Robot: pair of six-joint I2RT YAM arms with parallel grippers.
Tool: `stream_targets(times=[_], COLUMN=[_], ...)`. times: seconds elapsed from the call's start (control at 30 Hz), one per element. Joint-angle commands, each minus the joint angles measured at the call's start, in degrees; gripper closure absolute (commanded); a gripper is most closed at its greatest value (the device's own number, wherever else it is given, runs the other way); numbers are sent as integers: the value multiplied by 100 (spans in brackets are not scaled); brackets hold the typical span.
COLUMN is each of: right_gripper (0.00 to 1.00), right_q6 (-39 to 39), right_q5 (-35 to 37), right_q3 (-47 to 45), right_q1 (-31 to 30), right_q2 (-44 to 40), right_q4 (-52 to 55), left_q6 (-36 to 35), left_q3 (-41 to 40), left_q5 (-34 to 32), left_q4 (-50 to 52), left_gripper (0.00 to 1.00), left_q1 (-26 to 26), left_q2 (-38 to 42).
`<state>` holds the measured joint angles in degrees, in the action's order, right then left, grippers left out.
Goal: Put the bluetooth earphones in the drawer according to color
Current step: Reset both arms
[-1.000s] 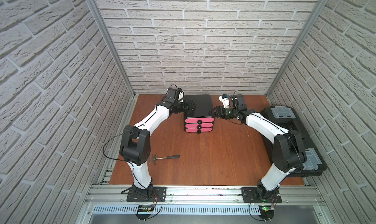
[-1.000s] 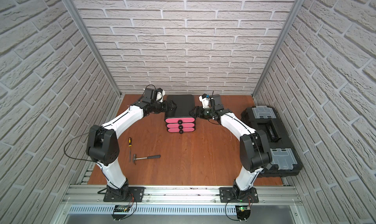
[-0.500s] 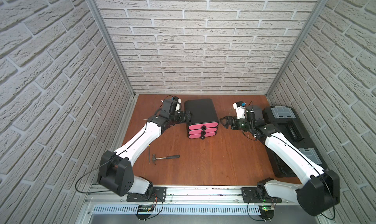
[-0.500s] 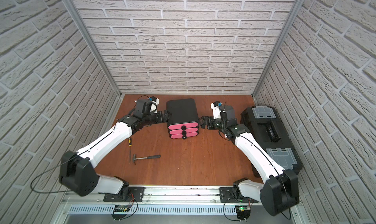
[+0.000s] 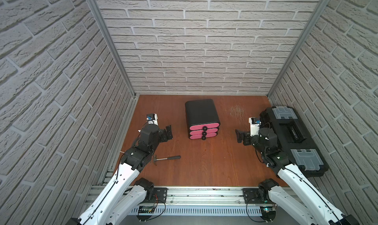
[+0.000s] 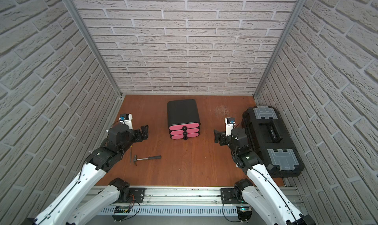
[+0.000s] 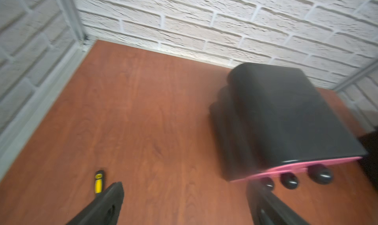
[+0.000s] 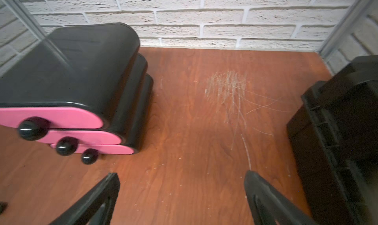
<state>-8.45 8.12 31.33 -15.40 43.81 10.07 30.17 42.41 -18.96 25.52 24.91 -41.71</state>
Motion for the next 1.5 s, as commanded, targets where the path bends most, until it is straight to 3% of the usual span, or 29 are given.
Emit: stream_targets(times=[0.0, 0.2, 0.37, 0.67, 0.87, 1.2, 1.4, 1.47], right_gripper=[1, 1, 1, 1, 1, 1, 1, 1], right_q6=[350, 291, 316, 423, 530, 999, 1290, 1232], right_q5=[805, 1308, 1208, 1098, 1062, 258, -251, -130], right_q3=[-295, -912, -1312, -1650, -1463, -1392, -1249, -1088], right_q1=[53, 275, 551, 1041, 1291, 1292, 1254, 1258], right_q2=[-66, 266, 662, 1848, 2987, 3643, 4368, 4236], right_q4=[-910, -1876, -2915, -4760, -5628, -6190, -6626, -6097], left_q6=[-470, -1107, -1577, -1726, -2332, -2922, -3157, -3112], left_q3=[-391, -1462, -2288, -2299, -2323, -2382, -2172, -2329], left_q5=[-940, -967, -454, 330, 22, 601, 966, 1149], left_q4=[-150, -1358, -2859, -4026, -5293, -7644, -7547, -8079], left_gripper=[2, 2, 2, 2, 2, 2, 2, 2], left_q1=[-192, -811, -1462, -2675, -2695, -2587, -2512, -2612], left_q2=[323, 528, 116, -1201, -2428, -3993, -4346, -4596])
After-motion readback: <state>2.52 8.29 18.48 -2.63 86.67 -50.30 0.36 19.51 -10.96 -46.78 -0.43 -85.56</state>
